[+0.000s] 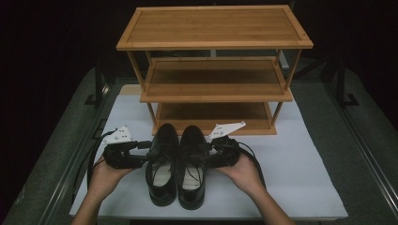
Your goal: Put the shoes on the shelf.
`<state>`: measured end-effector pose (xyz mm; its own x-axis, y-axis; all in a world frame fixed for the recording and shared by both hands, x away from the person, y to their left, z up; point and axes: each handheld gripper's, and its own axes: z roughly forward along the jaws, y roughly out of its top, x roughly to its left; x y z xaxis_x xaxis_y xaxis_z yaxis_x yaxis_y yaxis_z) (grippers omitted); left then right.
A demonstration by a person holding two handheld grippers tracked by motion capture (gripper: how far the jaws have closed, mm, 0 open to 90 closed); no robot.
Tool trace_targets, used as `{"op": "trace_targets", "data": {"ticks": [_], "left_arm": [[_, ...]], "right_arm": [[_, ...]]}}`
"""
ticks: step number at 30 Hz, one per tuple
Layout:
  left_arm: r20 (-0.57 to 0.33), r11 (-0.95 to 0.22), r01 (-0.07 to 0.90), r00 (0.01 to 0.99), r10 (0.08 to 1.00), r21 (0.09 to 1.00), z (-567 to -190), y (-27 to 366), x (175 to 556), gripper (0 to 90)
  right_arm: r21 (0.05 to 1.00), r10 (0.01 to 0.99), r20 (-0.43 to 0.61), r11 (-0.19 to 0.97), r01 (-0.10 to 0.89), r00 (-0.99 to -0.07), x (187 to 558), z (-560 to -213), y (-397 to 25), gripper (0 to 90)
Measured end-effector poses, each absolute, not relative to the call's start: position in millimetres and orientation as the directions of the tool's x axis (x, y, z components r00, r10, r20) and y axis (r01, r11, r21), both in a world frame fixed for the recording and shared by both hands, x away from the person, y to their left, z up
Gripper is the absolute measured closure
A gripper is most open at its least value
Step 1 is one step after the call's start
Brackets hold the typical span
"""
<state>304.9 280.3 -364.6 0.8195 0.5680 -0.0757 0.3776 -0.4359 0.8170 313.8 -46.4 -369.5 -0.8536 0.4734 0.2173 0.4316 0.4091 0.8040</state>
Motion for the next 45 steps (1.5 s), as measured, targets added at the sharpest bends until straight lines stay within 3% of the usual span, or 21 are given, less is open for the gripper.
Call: {"op": "trace_targets", "data": {"ticks": [12, 24, 29, 36, 39, 45], "left_arm": [[-0.077, -0.466, 0.388, 0.827, 0.557, 0.795, -379, 274, 306, 45.9], [-0.057, -0.482, 0.381, 0.826, 0.560, 0.789, -381, 272, 302, 47.4], [-0.053, -0.489, 0.385, 0.824, 0.564, 0.783, -378, 275, 299, 63.8], [-0.030, -0.507, 0.386, 0.817, 0.575, 0.771, -374, 270, 294, 81.9], [-0.019, -0.507, 0.381, 0.814, 0.581, 0.773, -374, 270, 292, 86.2], [0.025, -0.518, 0.363, 0.801, 0.599, 0.775, -372, 268, 288, 87.0]], "right_arm": [[0.770, 0.480, 0.203, 0.460, 0.442, -0.854, 314, -382, -39, 45.2], [0.762, 0.480, 0.206, 0.468, 0.447, -0.853, 314, -388, -37, 52.4], [0.767, 0.469, 0.210, 0.465, 0.442, -0.858, 313, -387, -38, 59.7], [0.775, 0.466, 0.194, 0.467, 0.425, -0.864, 308, -384, -38, 77.7], [0.779, 0.466, 0.175, 0.473, 0.412, -0.867, 306, -385, -38, 84.6], [0.788, 0.481, 0.158, 0.464, 0.404, -0.862, 304, -383, -40, 86.1]]}}
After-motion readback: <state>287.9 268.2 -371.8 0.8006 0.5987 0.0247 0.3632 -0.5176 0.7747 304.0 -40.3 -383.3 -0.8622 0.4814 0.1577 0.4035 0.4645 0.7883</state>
